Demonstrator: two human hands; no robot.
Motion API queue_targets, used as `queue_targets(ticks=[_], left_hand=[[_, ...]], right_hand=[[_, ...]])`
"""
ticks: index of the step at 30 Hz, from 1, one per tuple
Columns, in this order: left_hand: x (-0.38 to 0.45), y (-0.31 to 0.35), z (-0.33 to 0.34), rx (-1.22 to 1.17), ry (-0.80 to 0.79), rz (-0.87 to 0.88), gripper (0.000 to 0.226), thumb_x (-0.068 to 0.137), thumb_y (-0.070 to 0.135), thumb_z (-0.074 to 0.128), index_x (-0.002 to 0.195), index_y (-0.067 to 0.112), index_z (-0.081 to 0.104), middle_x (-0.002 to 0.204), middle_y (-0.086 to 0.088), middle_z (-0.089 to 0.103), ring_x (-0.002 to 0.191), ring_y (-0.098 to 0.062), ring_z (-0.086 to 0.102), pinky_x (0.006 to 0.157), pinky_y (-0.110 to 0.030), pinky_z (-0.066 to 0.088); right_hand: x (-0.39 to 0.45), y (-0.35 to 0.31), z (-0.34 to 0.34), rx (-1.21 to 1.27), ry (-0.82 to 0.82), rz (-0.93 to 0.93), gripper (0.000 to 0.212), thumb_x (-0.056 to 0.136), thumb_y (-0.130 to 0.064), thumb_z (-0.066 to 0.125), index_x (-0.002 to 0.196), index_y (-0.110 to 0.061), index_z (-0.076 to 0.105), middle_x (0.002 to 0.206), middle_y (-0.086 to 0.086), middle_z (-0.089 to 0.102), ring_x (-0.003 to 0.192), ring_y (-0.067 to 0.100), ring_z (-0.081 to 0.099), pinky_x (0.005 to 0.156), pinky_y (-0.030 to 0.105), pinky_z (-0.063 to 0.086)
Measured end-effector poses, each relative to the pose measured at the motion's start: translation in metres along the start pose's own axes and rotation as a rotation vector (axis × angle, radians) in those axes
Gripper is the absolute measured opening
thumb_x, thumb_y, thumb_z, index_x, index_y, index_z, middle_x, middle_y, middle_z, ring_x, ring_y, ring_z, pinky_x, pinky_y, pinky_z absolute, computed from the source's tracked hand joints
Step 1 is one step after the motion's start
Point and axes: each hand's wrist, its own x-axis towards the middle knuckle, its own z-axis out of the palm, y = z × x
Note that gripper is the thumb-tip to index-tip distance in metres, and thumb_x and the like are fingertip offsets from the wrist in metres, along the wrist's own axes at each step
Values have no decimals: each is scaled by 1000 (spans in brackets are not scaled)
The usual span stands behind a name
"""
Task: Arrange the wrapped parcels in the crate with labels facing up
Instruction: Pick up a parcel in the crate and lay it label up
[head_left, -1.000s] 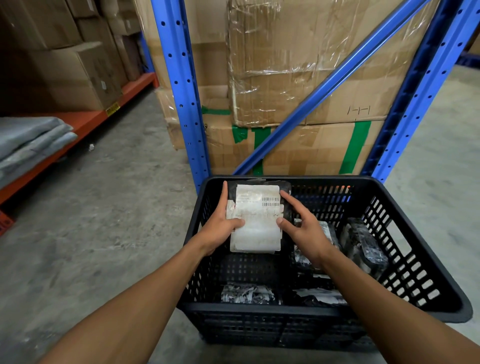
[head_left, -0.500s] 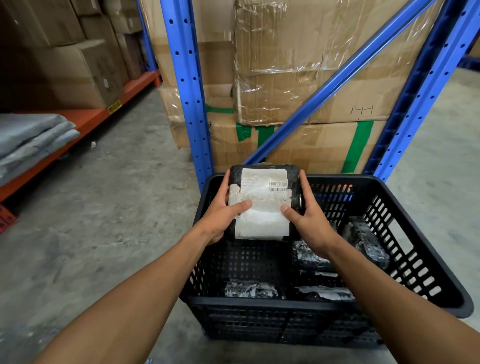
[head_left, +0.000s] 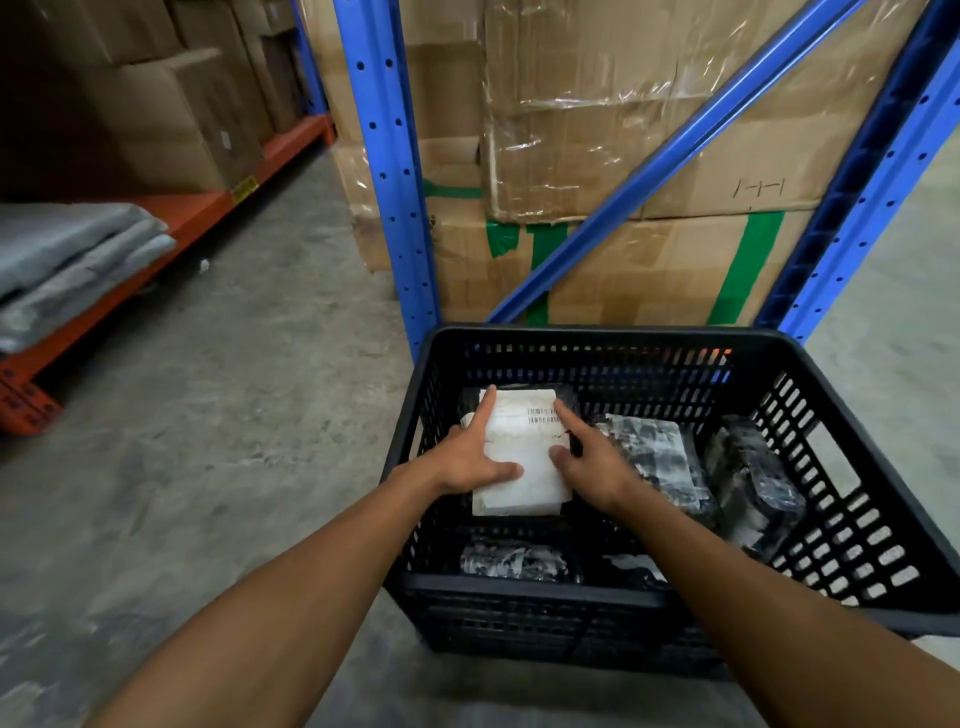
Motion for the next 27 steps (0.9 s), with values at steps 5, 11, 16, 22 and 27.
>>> queue_targets(ticks=[5, 11, 16, 22, 27], left_hand=[[10, 6, -2, 90, -70, -102, 129, 76, 38, 83, 154, 45, -19, 159, -11, 38, 133, -30, 50, 110, -43, 44], [37, -8, 11, 90, -119, -207, 125, 81, 32, 82, 156, 40, -17, 163, -10, 30, 140, -31, 44, 114, -44, 40], [60, -17, 20, 104, -169, -254, 122, 82, 29, 82, 158, 39, -13, 166, -10, 25, 145, -31, 37, 117, -44, 35], [76, -31, 33, 149, -147, -304, 121, 81, 28, 82, 157, 44, -11, 165, -15, 22, 146, -33, 34, 116, -44, 37], [77, -36, 47, 193, -104, -301, 109, 86, 25, 77, 158, 45, -2, 164, -21, 14, 147, -36, 30, 116, -42, 37]], right_hand=[[16, 9, 6, 1, -213, 140, 100, 89, -17, 72, 160, -24, 1, 158, 11, 34, 136, 28, 46, 109, 35, 43], [49, 29, 23, -66, -248, 270, 110, 84, -15, 77, 159, -25, -3, 161, 15, 28, 142, 33, 39, 113, 44, 40], [68, 50, 39, -70, -207, 351, 119, 76, -15, 82, 159, -27, -1, 158, 16, 31, 139, 34, 42, 111, 46, 43], [81, 64, 56, -166, -236, 420, 116, 80, -17, 80, 159, -30, -4, 160, 19, 24, 140, 37, 40, 110, 42, 42], [83, 70, 63, -255, -279, 423, 110, 85, -16, 75, 158, -32, -5, 158, 21, 23, 138, 37, 41, 107, 38, 44]])
